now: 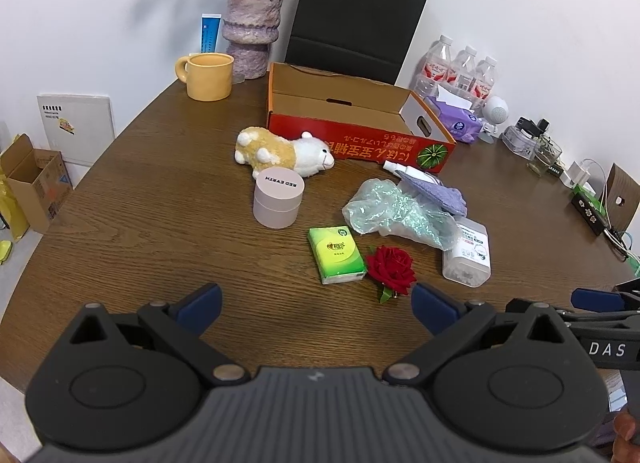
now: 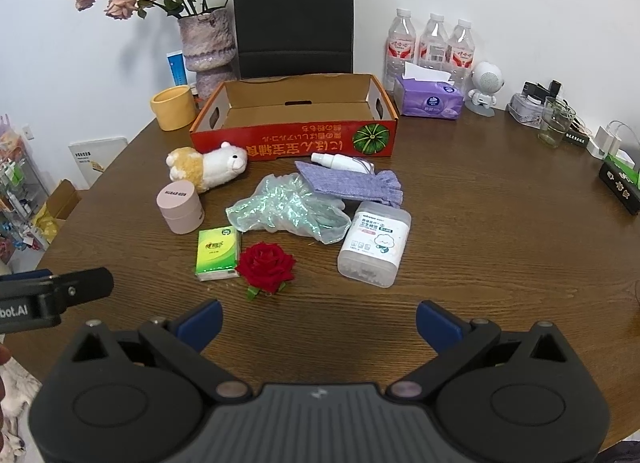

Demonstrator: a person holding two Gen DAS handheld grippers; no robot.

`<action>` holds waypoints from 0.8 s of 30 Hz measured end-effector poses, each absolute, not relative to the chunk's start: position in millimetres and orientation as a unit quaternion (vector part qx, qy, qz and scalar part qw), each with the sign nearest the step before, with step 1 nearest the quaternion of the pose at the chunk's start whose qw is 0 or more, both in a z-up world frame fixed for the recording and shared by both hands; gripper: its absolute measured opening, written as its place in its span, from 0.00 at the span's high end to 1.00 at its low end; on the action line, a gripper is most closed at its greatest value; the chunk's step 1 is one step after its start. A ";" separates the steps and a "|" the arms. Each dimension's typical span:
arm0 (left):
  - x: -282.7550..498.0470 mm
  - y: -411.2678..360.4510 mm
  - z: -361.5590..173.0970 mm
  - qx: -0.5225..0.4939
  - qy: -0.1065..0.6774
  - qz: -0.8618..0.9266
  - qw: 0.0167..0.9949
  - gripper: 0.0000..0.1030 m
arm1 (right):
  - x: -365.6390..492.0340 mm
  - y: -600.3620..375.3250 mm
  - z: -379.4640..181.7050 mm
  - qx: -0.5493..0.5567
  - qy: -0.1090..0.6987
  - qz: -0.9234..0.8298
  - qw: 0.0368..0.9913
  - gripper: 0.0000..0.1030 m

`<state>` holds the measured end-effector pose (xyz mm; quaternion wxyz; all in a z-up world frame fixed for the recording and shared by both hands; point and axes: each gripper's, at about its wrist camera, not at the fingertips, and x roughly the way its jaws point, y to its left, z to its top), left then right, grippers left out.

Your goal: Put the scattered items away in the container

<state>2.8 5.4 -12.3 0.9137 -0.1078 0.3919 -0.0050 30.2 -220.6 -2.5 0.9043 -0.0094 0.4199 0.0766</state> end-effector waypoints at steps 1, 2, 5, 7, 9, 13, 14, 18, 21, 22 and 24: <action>2.8 5.4 -12.2 -0.107 0.392 -0.005 0.914 0.00 | 30.2 -220.3 -2.3 -0.010 0.420 0.077 0.904 0.00; 2.7 5.4 -12.1 -0.107 0.391 -0.006 0.914 0.00 | 30.3 -220.3 -2.1 -0.010 0.419 0.077 0.905 0.00; 3.4 5.8 -12.4 -0.108 0.392 -0.005 0.914 0.00 | 30.9 -220.3 -2.2 -0.010 0.419 0.077 0.905 0.00; 4.0 6.3 -13.1 -0.109 0.393 -0.003 0.913 0.00 | 31.2 -220.3 -2.7 -0.010 0.420 0.078 0.904 0.00; 4.7 7.1 -13.7 -0.110 0.394 -0.002 0.912 0.00 | 31.5 -220.0 -3.3 -0.010 0.421 0.078 0.904 0.00; 5.3 8.0 -15.0 -0.111 0.396 -0.001 0.912 0.00 | 32.9 -220.1 -4.3 -0.009 0.422 0.078 0.903 0.00; 5.8 8.0 -15.4 -0.111 0.397 -0.001 0.911 0.00 | 33.3 -219.9 -4.8 -0.009 0.423 0.078 0.903 0.00; 8.5 7.4 -18.2 -0.112 0.400 -0.001 0.910 0.00 | 35.4 -220.0 -8.0 -0.011 0.421 0.080 0.904 0.00; 11.4 6.3 -22.6 -0.111 0.402 -0.002 0.909 0.00 | 38.0 -221.3 -12.2 -0.015 0.414 0.077 0.907 0.00; 12.9 5.9 -25.0 -0.108 0.404 -0.004 0.908 0.00 | 39.9 -222.1 -14.3 -0.014 0.415 0.076 0.907 0.00; 15.7 5.0 -30.2 -0.106 0.406 -0.012 0.908 0.00 | 44.3 -222.7 -19.0 -0.015 0.419 0.081 0.904 0.00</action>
